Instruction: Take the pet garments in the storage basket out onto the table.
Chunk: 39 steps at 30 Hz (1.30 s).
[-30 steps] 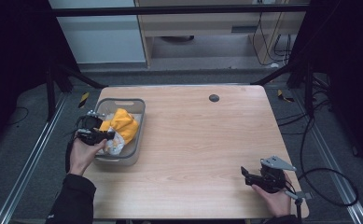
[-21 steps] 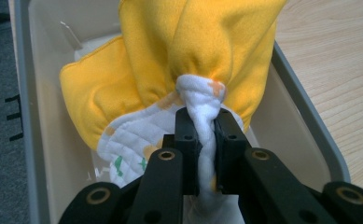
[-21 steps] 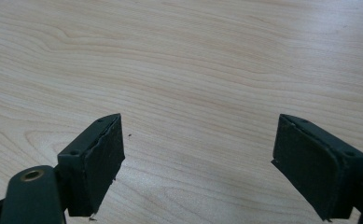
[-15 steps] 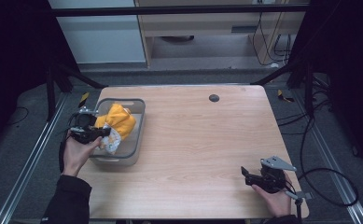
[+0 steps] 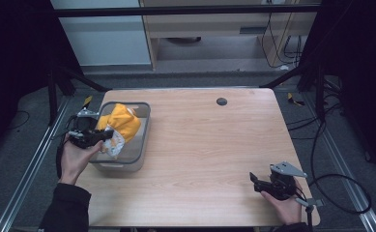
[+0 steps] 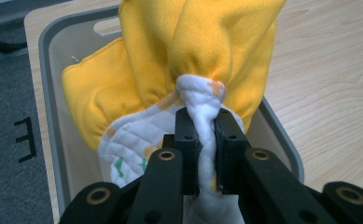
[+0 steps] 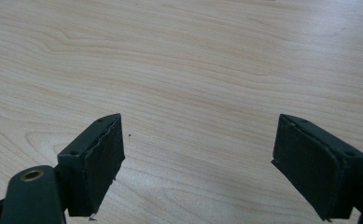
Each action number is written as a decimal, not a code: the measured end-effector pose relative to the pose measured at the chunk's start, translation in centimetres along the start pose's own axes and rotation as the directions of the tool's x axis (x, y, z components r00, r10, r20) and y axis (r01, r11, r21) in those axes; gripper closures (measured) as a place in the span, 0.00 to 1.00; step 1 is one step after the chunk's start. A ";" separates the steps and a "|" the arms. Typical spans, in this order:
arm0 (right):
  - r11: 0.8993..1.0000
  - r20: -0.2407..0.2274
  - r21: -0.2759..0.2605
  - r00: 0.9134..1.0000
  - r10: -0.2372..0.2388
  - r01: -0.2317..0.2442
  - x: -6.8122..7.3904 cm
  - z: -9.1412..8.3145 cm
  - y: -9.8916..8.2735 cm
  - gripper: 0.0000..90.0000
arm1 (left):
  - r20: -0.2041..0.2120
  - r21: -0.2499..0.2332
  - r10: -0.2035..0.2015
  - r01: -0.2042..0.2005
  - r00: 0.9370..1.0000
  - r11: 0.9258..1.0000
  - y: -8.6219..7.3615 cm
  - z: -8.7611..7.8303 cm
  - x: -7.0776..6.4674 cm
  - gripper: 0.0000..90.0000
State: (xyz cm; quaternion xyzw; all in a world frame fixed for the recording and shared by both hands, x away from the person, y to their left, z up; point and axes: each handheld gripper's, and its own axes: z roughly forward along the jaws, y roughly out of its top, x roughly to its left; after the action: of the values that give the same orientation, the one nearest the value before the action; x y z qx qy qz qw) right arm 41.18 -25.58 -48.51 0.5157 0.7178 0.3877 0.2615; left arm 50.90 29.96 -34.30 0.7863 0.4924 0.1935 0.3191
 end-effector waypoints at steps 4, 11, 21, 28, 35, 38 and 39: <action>1.000 0.001 -0.002 1.000 -0.004 0.004 0.0 0.0 0.0 0.18 | 0.006 -0.011 0.010 -0.010 1.000 1.000 0.2 -0.5 -0.5 0.91; 1.000 0.002 -0.002 1.000 -0.002 0.002 0.0 0.0 0.0 0.18 | 0.017 -0.023 0.035 -0.035 0.999 0.999 0.5 -1.4 -1.3 0.91; 1.000 0.004 -0.004 1.000 -0.005 0.005 0.0 0.0 0.0 0.18 | 0.053 -0.042 0.069 -0.066 0.996 0.997 0.6 -2.5 -2.5 0.91; 1.000 0.003 -0.005 1.000 -0.006 0.006 0.0 0.0 0.0 0.18 | 0.074 -0.047 0.104 -0.101 0.992 0.994 0.7 -2.8 -3.7 0.91; 1.000 0.004 -0.006 1.000 -0.007 0.007 0.0 0.0 0.0 0.18 | 0.095 -0.055 0.141 -0.136 0.985 0.989 1.1 -3.0 -5.1 0.91; 1.000 0.005 -0.008 1.000 -0.009 0.009 0.0 0.0 0.0 0.18 | 0.108 -0.053 0.161 -0.156 0.981 0.986 1.2 -3.1 -5.8 0.91; 1.000 0.005 -0.008 1.000 -0.009 0.009 0.0 0.0 0.0 0.18 | 0.108 -0.053 0.161 -0.156 0.981 0.986 1.2 -3.1 -5.8 0.91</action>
State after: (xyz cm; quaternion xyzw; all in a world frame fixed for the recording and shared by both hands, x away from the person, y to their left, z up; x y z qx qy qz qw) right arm 41.15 -25.59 -48.49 0.5124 0.7180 0.3879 0.2672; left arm 47.22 25.33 -31.19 0.8252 0.4052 0.1848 0.3473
